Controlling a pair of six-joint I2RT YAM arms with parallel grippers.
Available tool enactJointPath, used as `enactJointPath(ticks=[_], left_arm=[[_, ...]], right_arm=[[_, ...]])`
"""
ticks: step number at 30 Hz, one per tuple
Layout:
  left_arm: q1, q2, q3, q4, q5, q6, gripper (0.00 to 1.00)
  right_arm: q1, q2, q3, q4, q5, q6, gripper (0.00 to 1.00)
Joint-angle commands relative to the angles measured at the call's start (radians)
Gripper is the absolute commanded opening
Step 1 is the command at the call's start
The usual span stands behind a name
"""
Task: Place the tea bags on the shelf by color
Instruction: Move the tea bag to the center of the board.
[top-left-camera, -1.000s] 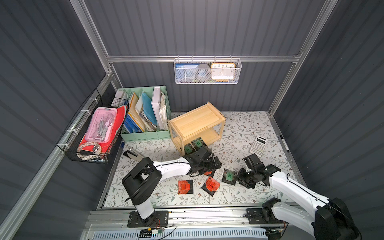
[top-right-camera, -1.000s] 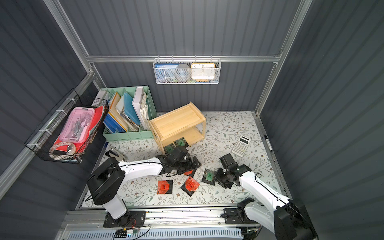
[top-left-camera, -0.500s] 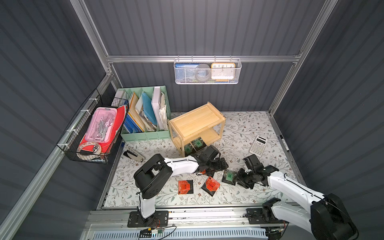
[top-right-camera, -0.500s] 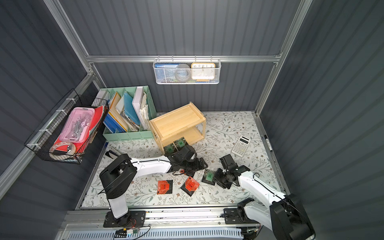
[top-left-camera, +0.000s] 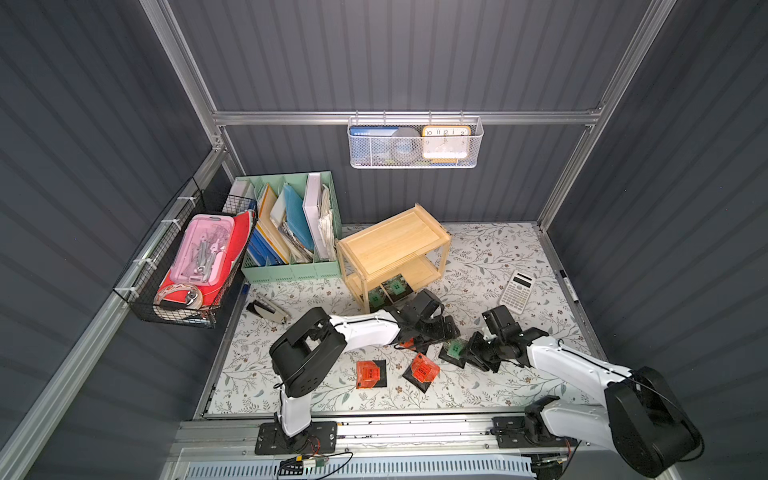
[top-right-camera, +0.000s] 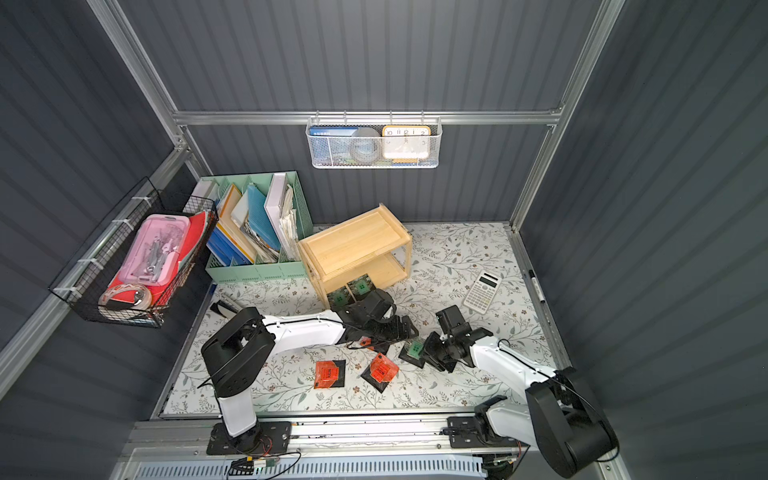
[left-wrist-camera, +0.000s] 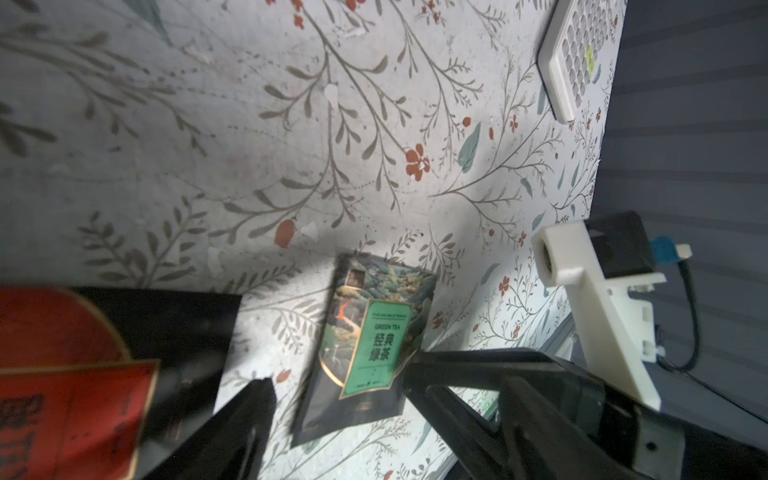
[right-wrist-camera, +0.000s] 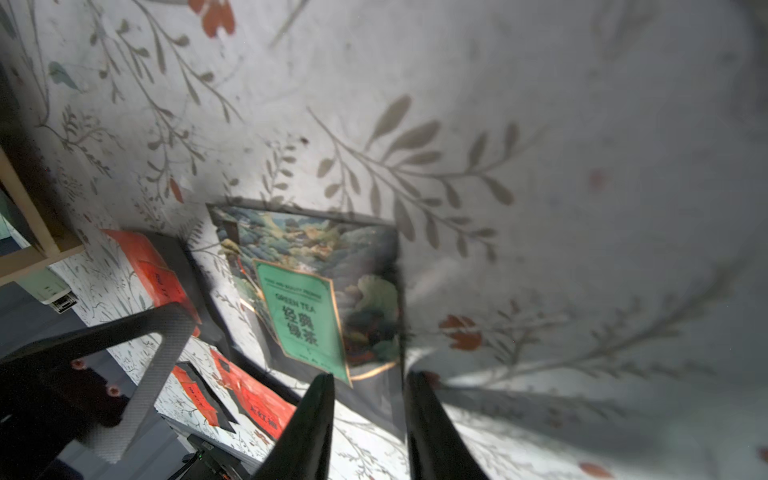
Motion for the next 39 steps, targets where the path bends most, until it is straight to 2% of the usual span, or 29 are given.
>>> enactJointPath(ticks=[1,11,23,32,39], left_arm=[[-0.004,0.01,0.023,-0.059,0.019,0.041,0.9],[-0.003,0.022,0.038,-0.107,0.019,0.055,0.9],[0.017,-0.053,0.026,-0.177,-0.078,0.055,0.91],[0.039,-0.037,0.056,-0.145,-0.058,0.073,0.9],[0.041,0.009,0.087,-0.107,-0.029,0.079,0.91]], right_arm=[[-0.006,0.05,0.016,0.027,0.009,0.006,0.34],[-0.013,0.134,0.071,0.067,0.028,0.011,0.35],[-0.032,0.224,0.156,0.122,0.007,0.001,0.36],[-0.034,0.104,0.156,-0.012,0.047,-0.005,0.38],[-0.036,-0.019,0.097,-0.05,0.078,0.016,0.4]])
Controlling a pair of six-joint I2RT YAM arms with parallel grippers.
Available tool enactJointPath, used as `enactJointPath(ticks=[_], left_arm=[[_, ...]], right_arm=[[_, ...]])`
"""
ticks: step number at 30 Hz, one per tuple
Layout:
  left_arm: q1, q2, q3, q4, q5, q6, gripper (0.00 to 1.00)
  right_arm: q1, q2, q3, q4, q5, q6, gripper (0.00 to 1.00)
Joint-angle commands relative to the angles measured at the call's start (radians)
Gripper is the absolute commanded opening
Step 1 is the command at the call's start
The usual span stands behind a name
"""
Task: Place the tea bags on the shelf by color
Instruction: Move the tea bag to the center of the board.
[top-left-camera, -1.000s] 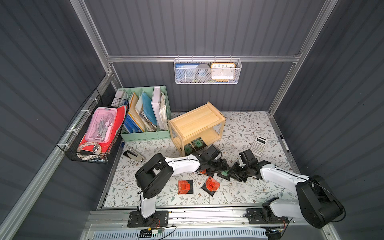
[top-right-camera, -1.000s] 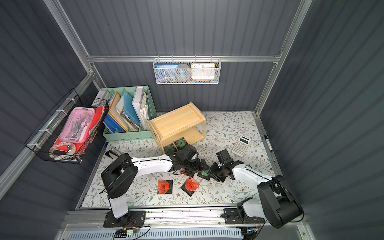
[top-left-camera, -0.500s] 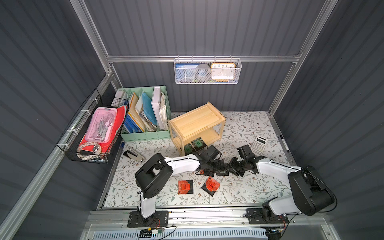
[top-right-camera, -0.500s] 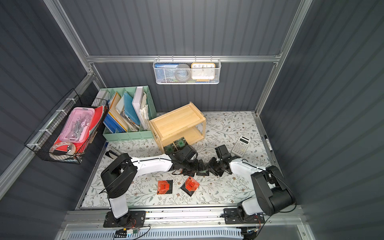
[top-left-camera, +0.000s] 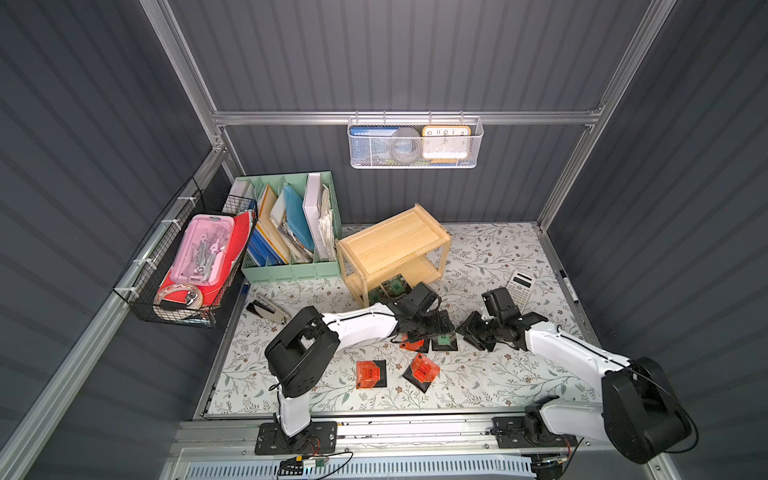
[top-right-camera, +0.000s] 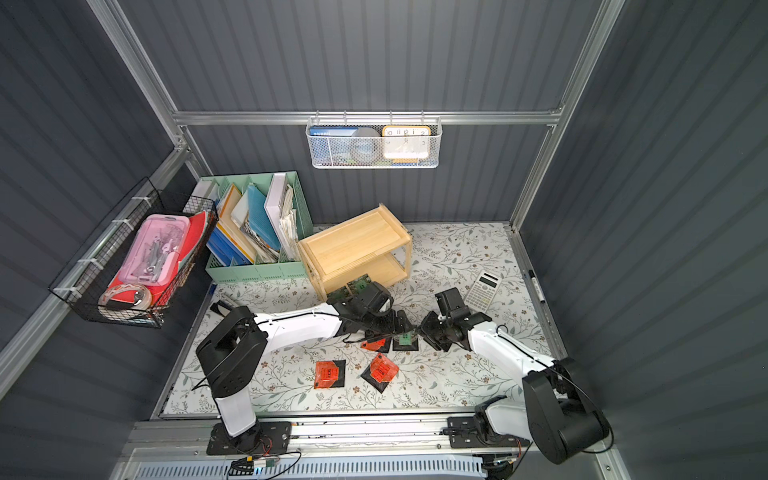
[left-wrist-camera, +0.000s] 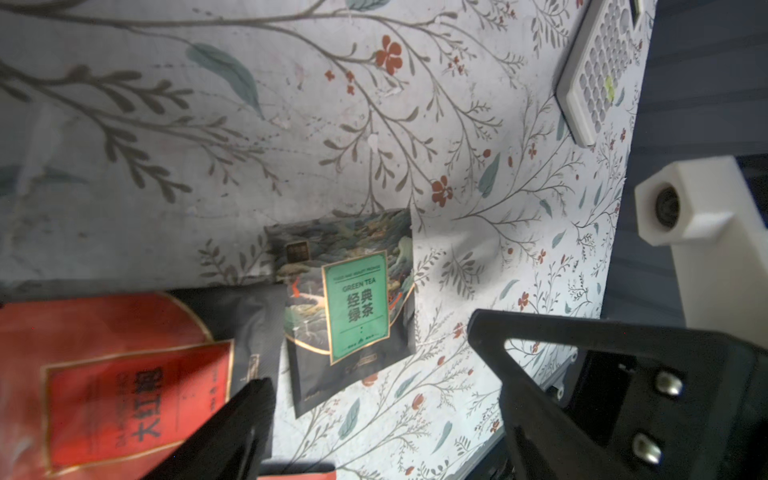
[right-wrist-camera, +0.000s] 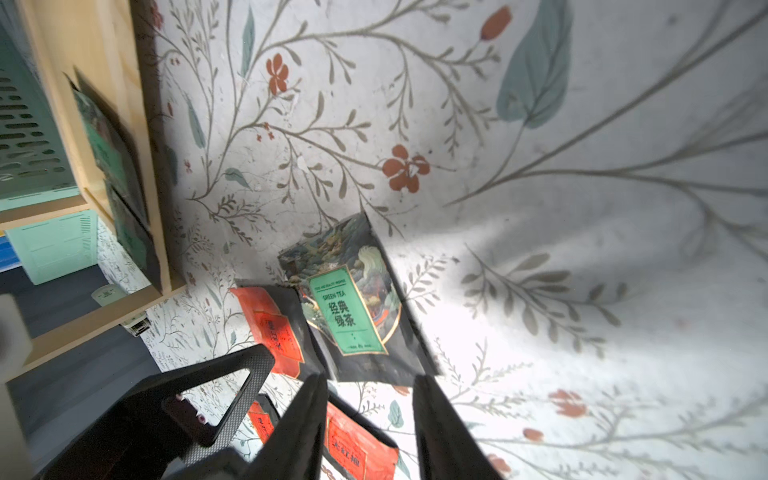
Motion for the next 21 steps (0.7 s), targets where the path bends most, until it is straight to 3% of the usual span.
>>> enactJointPath(ticks=[1,21], left_arm=[[0.006,0.032,0.028,0.021,0.023,0.029,0.91],[0.017,0.137,0.082,0.071,0.052,0.007,0.9]], right_arm=[[-0.006,-0.031,-0.043,-0.055,0.038,0.009,0.4],[-0.024,-0.069,-0.12,-0.02,-0.018,0.046,0.4]])
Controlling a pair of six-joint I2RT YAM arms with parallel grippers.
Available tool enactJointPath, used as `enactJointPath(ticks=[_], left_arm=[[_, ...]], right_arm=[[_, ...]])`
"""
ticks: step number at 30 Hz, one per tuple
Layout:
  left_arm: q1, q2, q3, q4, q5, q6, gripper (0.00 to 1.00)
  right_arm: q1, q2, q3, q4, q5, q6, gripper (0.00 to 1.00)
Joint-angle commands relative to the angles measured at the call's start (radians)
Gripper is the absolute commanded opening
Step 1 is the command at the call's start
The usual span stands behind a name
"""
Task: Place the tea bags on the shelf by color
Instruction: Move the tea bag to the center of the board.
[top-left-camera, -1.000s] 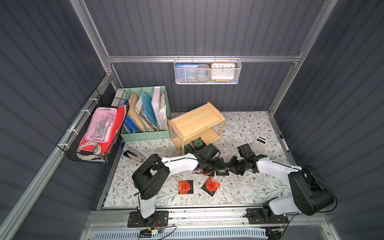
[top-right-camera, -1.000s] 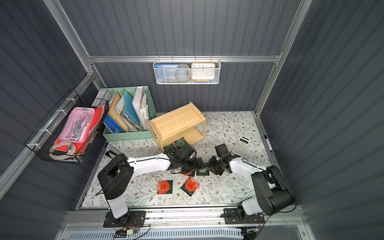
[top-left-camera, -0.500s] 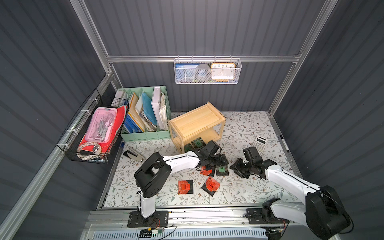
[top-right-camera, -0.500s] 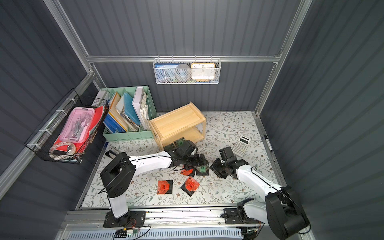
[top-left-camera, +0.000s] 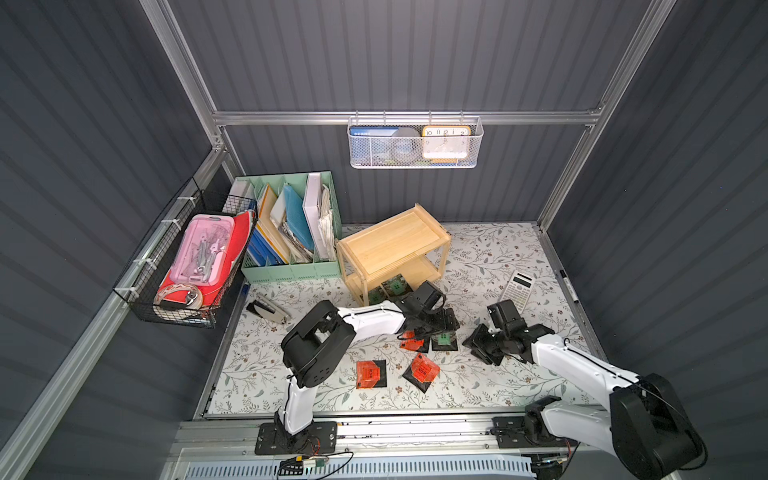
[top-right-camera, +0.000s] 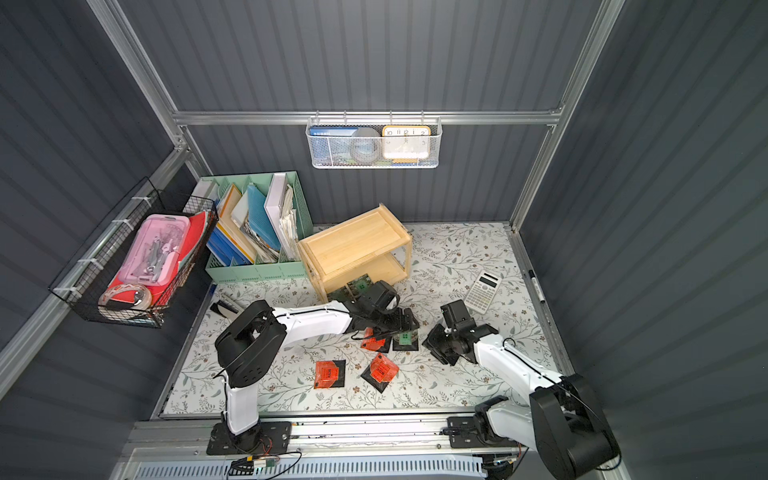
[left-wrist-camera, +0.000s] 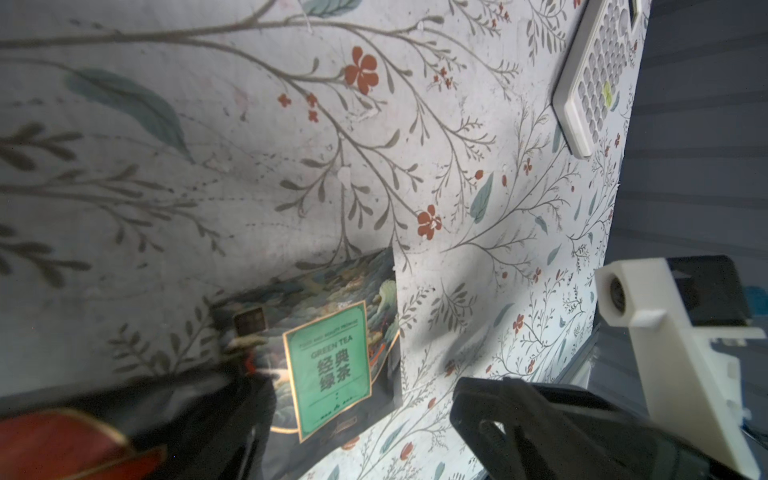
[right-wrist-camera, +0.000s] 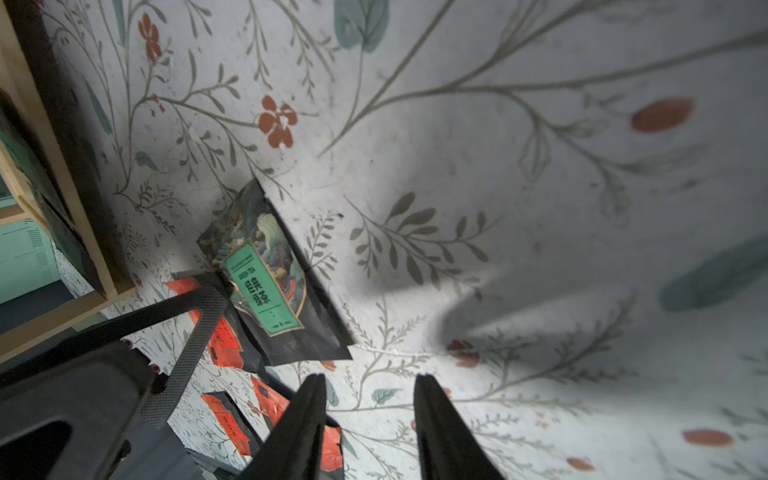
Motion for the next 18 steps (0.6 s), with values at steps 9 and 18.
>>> enactJointPath(ticks=[9,18], left_arm=[[0.017,0.04,0.012,-0.013,0.014,-0.014,0.9],[0.019,0.044,-0.001,-0.01,0.023,-0.022,0.9]], right_arm=[[-0.006,0.017,-0.05,0.103,-0.054,0.063,0.4],[-0.005,0.061,-0.081,0.211,-0.096,0.104,0.39]])
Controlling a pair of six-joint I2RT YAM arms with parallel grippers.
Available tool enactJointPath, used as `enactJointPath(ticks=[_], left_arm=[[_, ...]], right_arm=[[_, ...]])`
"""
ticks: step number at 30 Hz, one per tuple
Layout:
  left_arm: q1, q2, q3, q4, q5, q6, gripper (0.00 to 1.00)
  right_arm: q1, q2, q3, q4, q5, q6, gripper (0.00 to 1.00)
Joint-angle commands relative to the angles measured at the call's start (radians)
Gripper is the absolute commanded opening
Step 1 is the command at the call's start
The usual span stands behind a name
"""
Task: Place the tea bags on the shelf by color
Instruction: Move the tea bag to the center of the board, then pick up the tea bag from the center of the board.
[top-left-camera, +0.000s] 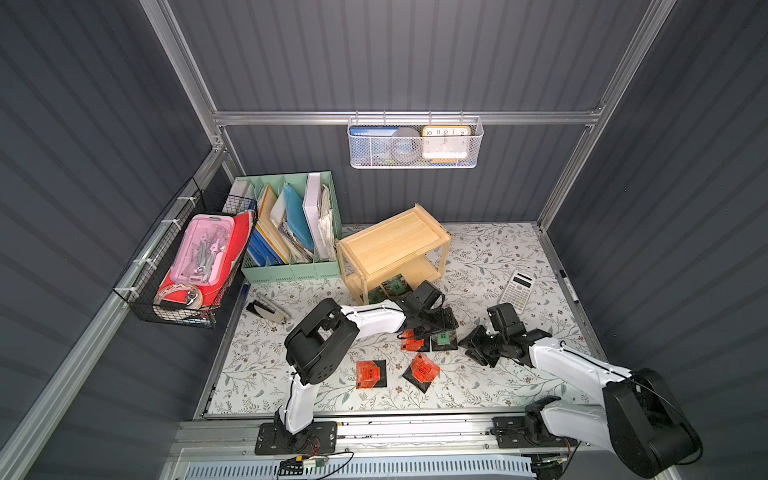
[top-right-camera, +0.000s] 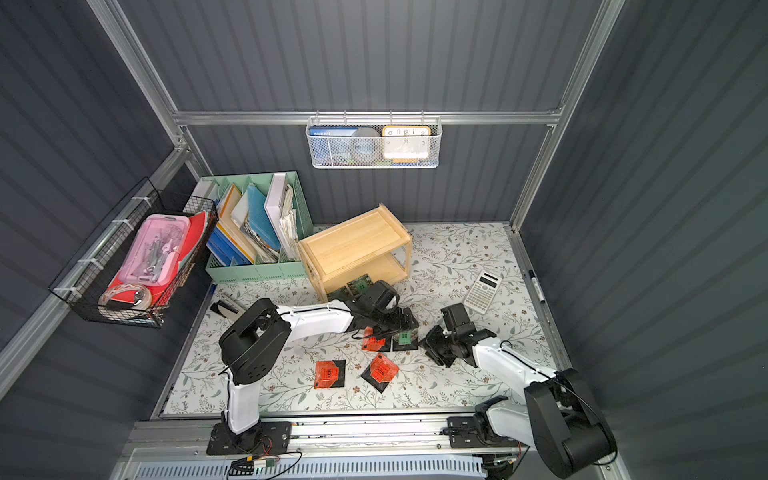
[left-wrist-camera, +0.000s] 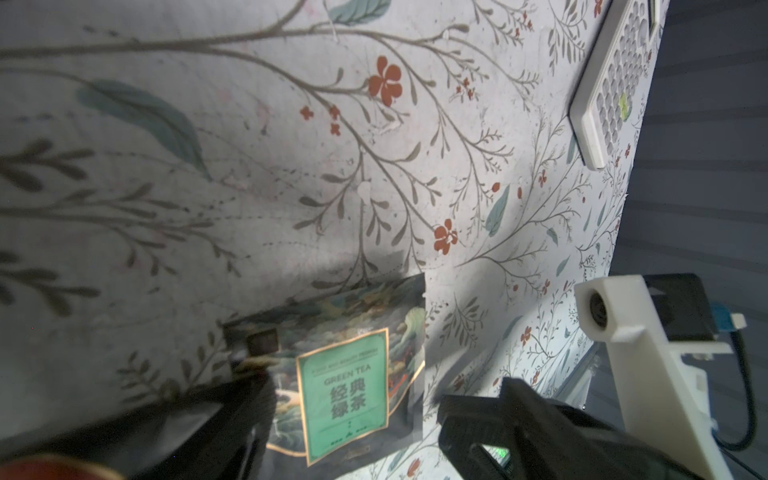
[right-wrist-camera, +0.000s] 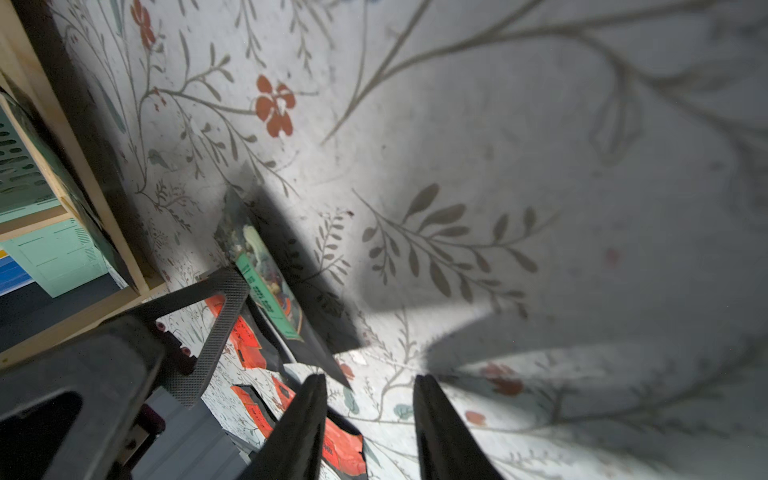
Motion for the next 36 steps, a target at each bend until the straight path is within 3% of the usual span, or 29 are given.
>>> enactJointPath(ticks=[1,20,36], left_arm=[[0.008,0.021,-0.003,-0.015,0.015,-0.011,0.9],[0.014,0.024,-0.011,-0.012,0.021,-0.013,0.9],[0.021,0.014,0.009,-0.009,0.021,-0.021,0.91]], right_arm=[[-0.002,0.019,-0.031,0.065,-0.026,0.034,0.39],[-0.001,0.11,-0.063,0.237,-0.074,0.072,0.32],[-0.001,0.085,-0.055,0.233,-0.074,0.01,0.03]])
